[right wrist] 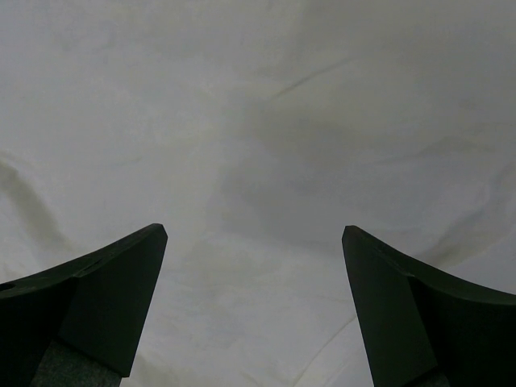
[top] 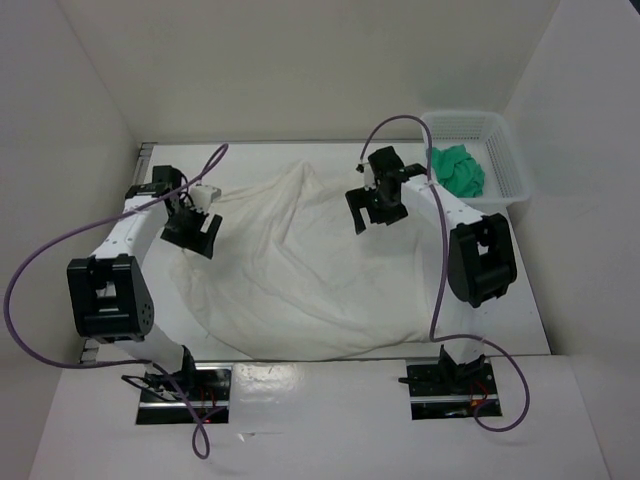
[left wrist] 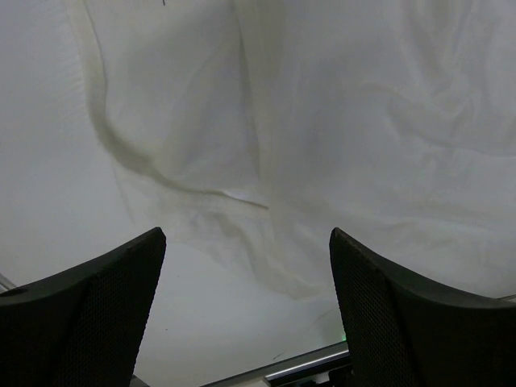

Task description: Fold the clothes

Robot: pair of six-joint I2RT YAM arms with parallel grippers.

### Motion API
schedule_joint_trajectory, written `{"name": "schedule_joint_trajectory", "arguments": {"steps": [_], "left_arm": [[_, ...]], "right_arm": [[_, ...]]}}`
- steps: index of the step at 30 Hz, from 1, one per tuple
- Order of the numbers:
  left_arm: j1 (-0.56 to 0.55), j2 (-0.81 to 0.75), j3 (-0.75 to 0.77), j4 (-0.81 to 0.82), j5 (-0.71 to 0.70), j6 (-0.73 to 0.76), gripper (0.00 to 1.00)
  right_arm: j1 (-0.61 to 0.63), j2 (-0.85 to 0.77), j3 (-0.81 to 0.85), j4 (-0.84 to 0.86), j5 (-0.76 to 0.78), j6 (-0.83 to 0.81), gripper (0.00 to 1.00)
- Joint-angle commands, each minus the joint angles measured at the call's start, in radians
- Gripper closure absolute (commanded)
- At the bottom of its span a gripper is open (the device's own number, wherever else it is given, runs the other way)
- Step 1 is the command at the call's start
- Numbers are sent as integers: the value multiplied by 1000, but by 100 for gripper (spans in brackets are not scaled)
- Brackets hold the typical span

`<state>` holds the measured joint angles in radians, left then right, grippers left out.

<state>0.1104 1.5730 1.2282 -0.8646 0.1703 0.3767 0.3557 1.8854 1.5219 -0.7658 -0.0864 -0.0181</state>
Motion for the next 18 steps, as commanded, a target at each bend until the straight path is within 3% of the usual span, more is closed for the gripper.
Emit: {"name": "schedule_joint_trajectory", "arguments": {"steps": [1, 8, 18], "left_arm": [[-21, 68, 57, 36, 8, -53, 12], [-72, 223, 102, 58, 18, -123, 12], [-72, 372, 145, 108, -43, -190, 13]], "right_arm": [[8, -88, -52, 141, 31, 46, 2], [17, -16, -138, 181, 77, 90, 2], [17, 95, -117, 201, 112, 109, 2]]}}
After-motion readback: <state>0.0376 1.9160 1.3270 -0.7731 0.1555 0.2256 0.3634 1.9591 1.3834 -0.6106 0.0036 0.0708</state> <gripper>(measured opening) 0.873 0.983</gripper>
